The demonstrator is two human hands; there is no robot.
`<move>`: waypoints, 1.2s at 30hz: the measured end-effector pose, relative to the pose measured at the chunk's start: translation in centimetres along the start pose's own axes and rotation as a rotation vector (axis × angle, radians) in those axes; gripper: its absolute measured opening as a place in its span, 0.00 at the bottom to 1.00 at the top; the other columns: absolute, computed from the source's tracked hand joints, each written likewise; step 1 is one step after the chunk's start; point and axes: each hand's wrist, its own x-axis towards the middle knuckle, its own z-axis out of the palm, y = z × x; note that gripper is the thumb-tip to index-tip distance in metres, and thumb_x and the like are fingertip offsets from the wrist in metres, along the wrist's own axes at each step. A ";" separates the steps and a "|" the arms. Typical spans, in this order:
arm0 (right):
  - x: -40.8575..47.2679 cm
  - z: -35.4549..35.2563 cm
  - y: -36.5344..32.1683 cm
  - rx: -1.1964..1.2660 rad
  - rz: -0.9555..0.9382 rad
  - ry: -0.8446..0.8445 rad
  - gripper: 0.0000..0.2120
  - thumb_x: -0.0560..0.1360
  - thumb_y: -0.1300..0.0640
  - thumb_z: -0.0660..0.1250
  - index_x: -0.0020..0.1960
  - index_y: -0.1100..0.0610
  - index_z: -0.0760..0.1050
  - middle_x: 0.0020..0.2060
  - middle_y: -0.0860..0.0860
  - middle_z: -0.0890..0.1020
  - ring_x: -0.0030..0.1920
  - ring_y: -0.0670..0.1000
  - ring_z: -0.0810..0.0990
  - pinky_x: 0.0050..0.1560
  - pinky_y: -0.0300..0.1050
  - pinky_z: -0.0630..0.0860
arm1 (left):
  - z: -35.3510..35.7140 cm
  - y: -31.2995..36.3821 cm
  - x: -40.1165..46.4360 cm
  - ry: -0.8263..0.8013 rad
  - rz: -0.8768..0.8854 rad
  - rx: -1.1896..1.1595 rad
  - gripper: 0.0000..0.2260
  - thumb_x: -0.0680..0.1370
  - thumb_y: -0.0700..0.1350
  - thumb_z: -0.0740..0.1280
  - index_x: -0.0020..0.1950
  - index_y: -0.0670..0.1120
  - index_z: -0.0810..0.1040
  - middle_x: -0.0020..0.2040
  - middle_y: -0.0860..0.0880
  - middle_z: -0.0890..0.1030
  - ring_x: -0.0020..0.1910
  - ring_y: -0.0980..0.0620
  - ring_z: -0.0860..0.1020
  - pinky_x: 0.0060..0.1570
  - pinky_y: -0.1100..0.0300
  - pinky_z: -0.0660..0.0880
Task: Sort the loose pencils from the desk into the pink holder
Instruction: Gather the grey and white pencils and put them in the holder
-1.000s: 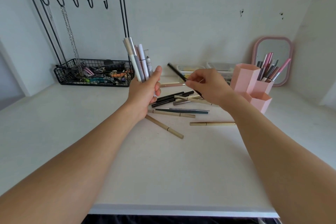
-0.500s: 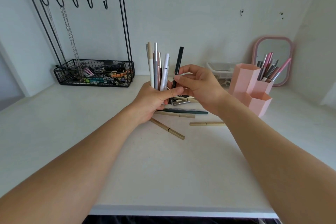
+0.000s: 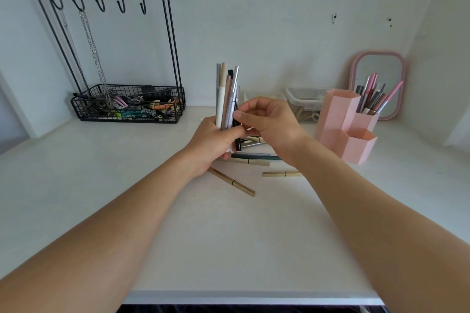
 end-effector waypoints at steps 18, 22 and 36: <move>0.8 -4.2 0.2 -1.070 0.046 -0.366 0.04 0.72 0.56 0.74 0.47 0.51 0.86 0.43 0.44 0.85 0.46 0.44 0.82 0.47 0.37 0.74 | -1.8 0.5 0.8 0.223 -0.019 -0.257 0.12 0.78 0.52 0.72 0.43 0.50 0.71 0.26 0.53 0.69 0.24 0.55 0.67 0.21 0.65 0.59; 0.8 -4.3 0.3 -1.057 0.060 -0.415 0.04 0.71 0.55 0.75 0.45 0.50 0.86 0.42 0.43 0.86 0.47 0.43 0.82 0.54 0.41 0.76 | -1.6 0.5 0.7 0.221 -0.020 -0.226 0.13 0.78 0.53 0.72 0.41 0.50 0.72 0.26 0.53 0.71 0.24 0.55 0.69 0.21 0.66 0.61; 1.1 -5.1 -0.6 -0.882 0.099 -0.257 0.05 0.72 0.55 0.75 0.40 0.55 0.82 0.29 0.46 0.76 0.29 0.44 0.71 0.36 0.37 0.69 | -1.4 0.6 0.5 0.205 -0.029 -0.309 0.13 0.79 0.54 0.71 0.43 0.48 0.72 0.27 0.52 0.71 0.27 0.54 0.72 0.28 0.62 0.74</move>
